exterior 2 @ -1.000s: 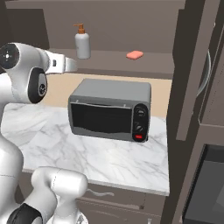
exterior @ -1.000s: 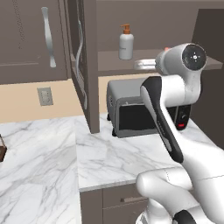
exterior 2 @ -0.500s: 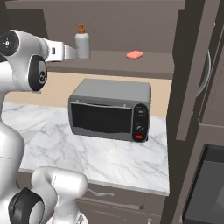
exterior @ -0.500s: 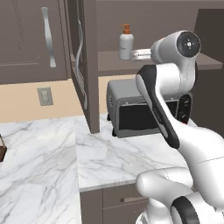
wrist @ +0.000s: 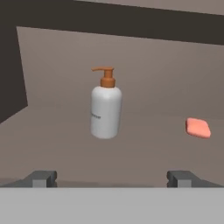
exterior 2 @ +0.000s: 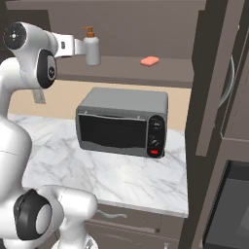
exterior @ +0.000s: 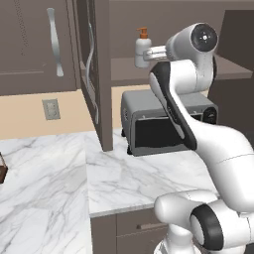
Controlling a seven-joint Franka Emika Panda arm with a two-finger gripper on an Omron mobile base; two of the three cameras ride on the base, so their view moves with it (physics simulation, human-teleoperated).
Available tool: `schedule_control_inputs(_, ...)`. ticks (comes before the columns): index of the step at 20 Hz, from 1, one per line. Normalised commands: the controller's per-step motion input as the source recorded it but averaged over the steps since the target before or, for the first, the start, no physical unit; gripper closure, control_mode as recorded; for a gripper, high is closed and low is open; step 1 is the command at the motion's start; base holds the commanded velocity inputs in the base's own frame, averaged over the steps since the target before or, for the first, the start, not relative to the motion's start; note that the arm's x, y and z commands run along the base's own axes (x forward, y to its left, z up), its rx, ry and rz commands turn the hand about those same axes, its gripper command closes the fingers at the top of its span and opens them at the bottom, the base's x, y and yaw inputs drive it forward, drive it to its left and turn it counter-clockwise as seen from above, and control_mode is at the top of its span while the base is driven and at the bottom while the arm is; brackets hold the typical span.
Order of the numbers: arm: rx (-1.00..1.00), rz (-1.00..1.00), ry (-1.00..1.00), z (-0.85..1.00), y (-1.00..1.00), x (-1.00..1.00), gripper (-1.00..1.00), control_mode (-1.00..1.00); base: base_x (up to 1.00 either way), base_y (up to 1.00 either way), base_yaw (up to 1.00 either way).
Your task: Locate and retrieve the soap dispenser and bar soap from the cabinet. Place them next to the sink.
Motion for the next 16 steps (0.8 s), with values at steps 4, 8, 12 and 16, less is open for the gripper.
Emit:
schedule_control_inputs(4, 0.00, 0.01, 0.00, 0.18, 0.00, 0.20, -1.00, -1.00, 0.00, 0.00, 0.00)
schedule_control_inputs(8, 0.00, 0.01, 0.00, 0.23, 0.00, 0.13, -1.00, -1.00, 0.00, 0.00, 0.00)
schedule_control_inputs(12, -0.01, 0.00, 0.00, 0.13, 0.00, 0.12, -1.00, -1.00, 0.00, 0.00, 0.00)
schedule_control_inputs(16, 0.00, 0.00, -0.01, -0.02, 0.00, 0.02, -1.00, -1.00, 0.00, 0.00, 0.00)
